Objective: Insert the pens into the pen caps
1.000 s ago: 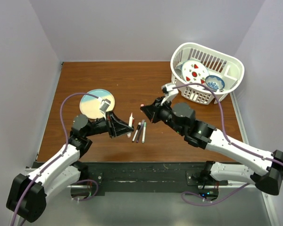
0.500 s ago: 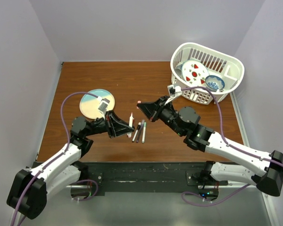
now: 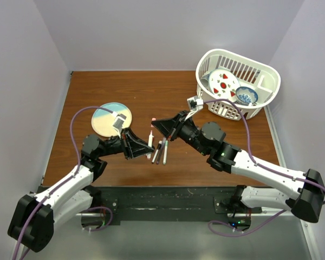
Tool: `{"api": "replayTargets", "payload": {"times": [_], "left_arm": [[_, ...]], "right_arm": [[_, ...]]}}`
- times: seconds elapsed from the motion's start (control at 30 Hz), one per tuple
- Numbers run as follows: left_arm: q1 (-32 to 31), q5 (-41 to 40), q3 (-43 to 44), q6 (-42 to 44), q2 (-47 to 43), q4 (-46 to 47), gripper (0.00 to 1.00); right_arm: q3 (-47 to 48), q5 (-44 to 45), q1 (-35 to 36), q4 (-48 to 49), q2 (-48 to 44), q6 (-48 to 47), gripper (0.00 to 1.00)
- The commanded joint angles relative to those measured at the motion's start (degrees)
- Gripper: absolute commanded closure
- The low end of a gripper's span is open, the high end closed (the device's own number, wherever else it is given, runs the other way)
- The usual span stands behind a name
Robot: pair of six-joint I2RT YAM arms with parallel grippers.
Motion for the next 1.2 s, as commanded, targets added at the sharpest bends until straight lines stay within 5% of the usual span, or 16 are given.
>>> {"api": "replayTargets", "payload": {"times": [0.0, 1.17], "left_arm": [[-0.39, 0.71, -0.13, -0.37, 0.13, 3.23, 1.00], [-0.30, 0.45, -0.04, -0.19, 0.75, 2.79, 1.00]], "right_arm": [[-0.17, -1.40, 0.14, 3.29, -0.29, 1.09, 1.00], [0.17, -2.28, 0.14, -1.27, -1.70, 1.36, 1.00]]}}
